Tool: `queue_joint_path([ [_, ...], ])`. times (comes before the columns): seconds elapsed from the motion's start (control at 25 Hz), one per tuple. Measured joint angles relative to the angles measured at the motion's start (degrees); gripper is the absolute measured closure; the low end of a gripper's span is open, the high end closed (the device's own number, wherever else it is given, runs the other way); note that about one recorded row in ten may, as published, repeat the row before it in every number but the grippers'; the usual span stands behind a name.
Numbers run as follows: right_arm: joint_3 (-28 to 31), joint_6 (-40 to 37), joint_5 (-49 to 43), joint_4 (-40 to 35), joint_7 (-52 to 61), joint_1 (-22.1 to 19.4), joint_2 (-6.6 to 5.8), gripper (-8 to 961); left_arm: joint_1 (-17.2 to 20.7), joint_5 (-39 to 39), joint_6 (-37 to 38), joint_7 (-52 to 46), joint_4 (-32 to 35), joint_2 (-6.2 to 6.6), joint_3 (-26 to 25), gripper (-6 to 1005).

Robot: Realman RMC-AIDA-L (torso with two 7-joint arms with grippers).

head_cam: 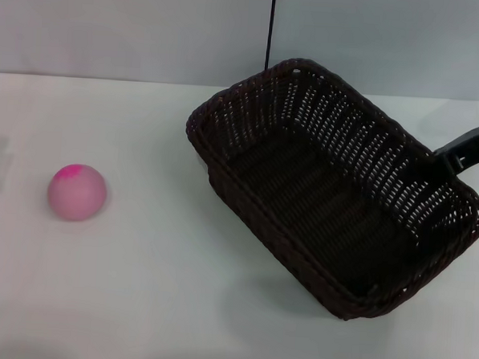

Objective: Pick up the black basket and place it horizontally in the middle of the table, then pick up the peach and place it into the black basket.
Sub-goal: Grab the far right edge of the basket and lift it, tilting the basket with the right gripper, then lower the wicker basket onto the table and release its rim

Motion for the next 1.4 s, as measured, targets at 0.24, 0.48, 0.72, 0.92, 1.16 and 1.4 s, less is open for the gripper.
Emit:
queue_joint_path([
  [0.24, 0.3, 0.0, 0.1, 0.0, -1.5, -0.2, 0.01, 671, -0.2, 0.0, -0.6, 0.0, -0.1, -0.05, 0.0, 191],
  [0.48, 0.7, -0.1, 2.3, -1.8, -2.5, -1.6, 0.04, 781, -0.3, 0.0, -1.1, 0.0, -0.1, -0.08, 0.1, 192],
  [0.72, 0.9, -1.1, 10.7, -4.1, -5.4, -4.5, -0.67, 781, -0.5, 0.0, -1.3, 0.0, -0.3, -0.03, 0.1, 193],
  [0.92, 2.0, -5.2, 18.2, -6.5, -8.4, -6.4, -2.0, 781, -0.6, 0.0, -1.3, 0.0, -0.2, 0.0, -0.1, 194],
  [1.16, 4.5, -8.0, 20.5, -8.7, -11.7, -6.7, -2.73, 780, -0.6, 0.0, -1.2, 0.0, -0.3, 0.0, 0.0, 196],
  [1.4, 5.4, -13.8, 23.7, -9.1, -21.6, -5.6, -3.08, 780, -0.6, 0.0, -1.2, 0.0, -0.7, 0.01, 0.0, 197],
])
